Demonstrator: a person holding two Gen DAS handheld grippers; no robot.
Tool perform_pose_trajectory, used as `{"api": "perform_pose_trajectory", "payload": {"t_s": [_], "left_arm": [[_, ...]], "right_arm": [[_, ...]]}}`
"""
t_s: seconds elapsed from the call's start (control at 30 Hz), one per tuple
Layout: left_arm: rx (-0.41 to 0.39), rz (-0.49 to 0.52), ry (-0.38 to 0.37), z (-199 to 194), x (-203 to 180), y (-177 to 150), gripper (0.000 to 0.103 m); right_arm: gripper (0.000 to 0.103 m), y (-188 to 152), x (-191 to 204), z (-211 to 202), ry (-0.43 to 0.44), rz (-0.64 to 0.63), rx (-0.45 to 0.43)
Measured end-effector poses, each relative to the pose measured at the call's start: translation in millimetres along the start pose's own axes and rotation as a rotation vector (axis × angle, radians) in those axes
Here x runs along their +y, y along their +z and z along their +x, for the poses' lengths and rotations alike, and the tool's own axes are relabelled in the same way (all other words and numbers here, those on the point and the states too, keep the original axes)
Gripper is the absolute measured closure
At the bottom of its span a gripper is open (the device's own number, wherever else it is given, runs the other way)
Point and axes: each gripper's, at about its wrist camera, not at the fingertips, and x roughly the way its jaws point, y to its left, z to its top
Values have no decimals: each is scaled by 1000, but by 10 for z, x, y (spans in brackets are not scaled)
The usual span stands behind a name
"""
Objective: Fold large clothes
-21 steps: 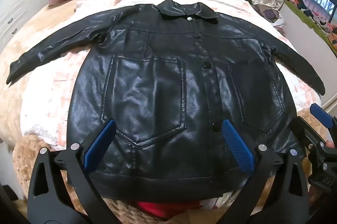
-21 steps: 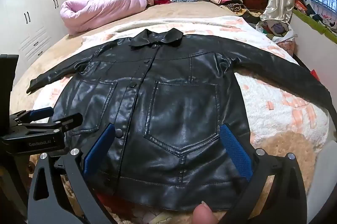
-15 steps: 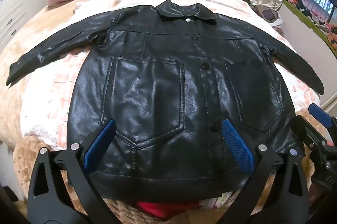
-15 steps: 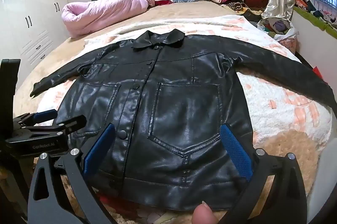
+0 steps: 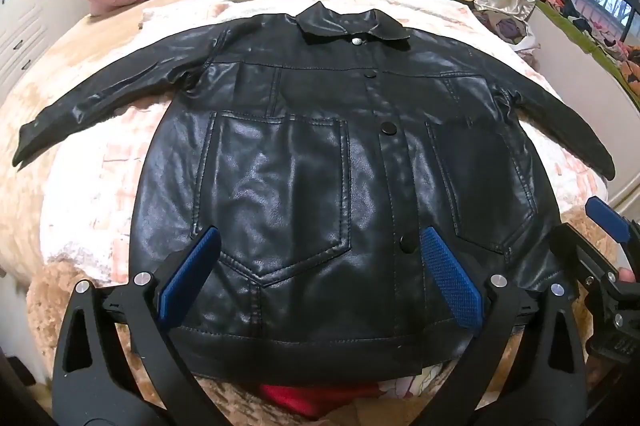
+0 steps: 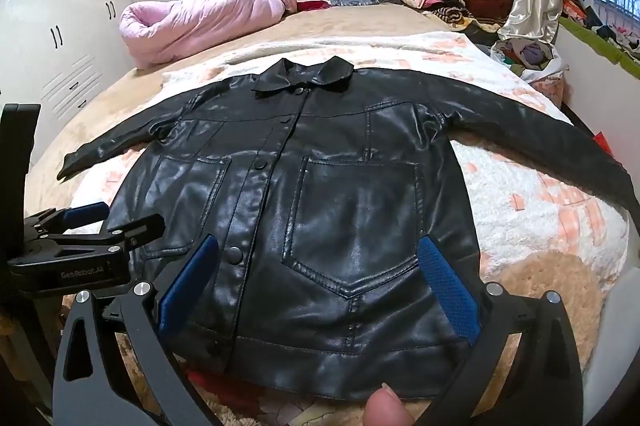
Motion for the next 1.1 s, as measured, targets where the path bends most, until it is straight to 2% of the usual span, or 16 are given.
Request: {"api": "perform_pose_trajectory", "payload": {"t_s": [1.1], "left_arm": [[-7,5,9,-37,-38,0,9]], "right_arm": [[4,-10,48,-20,3,-17,0]]}}
